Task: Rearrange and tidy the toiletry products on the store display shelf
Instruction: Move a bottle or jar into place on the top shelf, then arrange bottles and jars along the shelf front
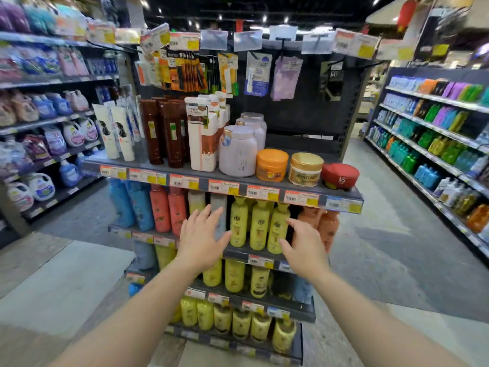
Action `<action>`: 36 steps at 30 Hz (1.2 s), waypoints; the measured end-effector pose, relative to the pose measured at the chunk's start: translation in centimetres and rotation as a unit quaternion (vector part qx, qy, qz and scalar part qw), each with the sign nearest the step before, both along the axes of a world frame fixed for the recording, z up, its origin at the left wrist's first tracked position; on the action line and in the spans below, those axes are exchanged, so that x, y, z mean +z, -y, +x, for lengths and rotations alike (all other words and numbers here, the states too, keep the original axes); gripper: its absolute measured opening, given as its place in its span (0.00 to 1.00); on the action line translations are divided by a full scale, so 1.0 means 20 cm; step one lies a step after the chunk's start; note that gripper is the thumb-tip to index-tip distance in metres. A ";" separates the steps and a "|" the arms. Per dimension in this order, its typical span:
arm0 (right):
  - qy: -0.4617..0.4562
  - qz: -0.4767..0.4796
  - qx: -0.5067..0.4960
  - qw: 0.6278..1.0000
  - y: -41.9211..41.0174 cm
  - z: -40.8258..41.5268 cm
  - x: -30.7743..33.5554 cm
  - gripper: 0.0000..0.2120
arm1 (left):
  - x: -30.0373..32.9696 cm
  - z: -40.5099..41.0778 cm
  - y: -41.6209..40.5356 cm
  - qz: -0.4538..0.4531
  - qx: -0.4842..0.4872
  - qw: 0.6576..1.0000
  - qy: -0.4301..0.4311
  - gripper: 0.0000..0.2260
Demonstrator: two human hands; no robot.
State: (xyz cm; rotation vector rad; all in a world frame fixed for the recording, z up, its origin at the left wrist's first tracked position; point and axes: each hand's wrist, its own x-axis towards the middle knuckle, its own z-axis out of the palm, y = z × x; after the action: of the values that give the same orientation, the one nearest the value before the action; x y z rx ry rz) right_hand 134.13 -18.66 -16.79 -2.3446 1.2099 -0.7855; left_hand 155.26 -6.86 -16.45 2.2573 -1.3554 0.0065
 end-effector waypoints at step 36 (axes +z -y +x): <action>0.006 0.237 -0.085 0.968 0.49 0.02 -0.68 0.27 | -0.73 -0.08 0.81 0.116 -0.162 0.937 -0.286 0.33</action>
State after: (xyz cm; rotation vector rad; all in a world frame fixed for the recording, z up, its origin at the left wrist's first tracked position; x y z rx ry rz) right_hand 134.55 -28.42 -30.30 -1.8640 1.4250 -0.4900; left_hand 153.73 -22.99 -31.09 1.9468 -1.4202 -0.8934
